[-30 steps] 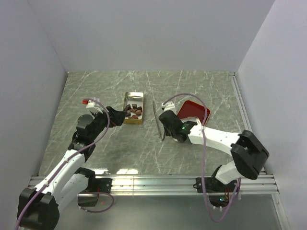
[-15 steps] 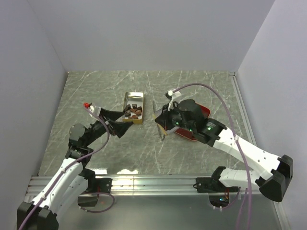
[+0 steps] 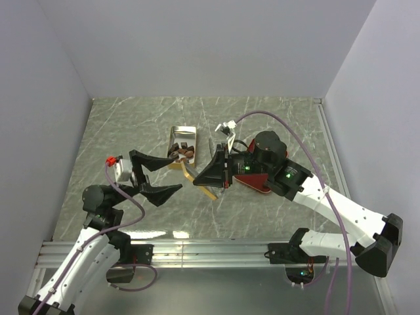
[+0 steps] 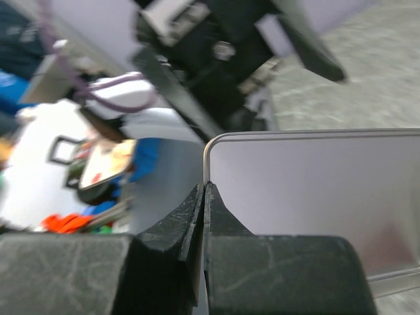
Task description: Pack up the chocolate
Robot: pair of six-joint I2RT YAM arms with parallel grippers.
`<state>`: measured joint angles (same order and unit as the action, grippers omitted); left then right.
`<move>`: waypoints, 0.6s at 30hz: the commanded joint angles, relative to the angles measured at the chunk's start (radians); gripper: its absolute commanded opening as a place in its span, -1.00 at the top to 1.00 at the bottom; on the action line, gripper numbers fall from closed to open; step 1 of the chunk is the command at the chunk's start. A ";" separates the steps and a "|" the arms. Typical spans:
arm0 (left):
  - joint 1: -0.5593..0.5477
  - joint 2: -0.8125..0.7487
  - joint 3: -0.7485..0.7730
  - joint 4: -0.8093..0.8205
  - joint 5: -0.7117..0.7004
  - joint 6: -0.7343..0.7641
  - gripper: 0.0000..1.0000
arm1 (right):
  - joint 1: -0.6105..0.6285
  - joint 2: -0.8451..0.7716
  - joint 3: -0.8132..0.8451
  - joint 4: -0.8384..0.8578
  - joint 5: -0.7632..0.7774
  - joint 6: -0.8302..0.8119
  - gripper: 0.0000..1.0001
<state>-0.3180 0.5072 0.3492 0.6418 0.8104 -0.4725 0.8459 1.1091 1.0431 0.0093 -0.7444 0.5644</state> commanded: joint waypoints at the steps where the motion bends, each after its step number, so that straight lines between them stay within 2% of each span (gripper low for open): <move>1: -0.007 -0.004 0.033 0.094 0.081 -0.021 -0.93 | -0.004 -0.005 0.014 0.188 -0.162 0.110 0.92; 8: -0.088 0.119 0.073 0.130 0.171 -0.032 -0.92 | -0.002 0.021 0.005 0.332 -0.240 0.202 0.90; 14: -0.208 0.165 0.134 0.029 0.119 0.076 -0.90 | 0.001 0.080 0.017 0.391 -0.309 0.258 0.89; 18: -0.236 0.168 0.148 -0.021 0.088 0.112 -0.86 | -0.001 0.092 0.018 0.414 -0.323 0.276 0.89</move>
<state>-0.5373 0.6785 0.4526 0.6487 0.9115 -0.4198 0.8459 1.2137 1.0416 0.3161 -1.0279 0.8185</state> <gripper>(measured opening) 0.941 0.056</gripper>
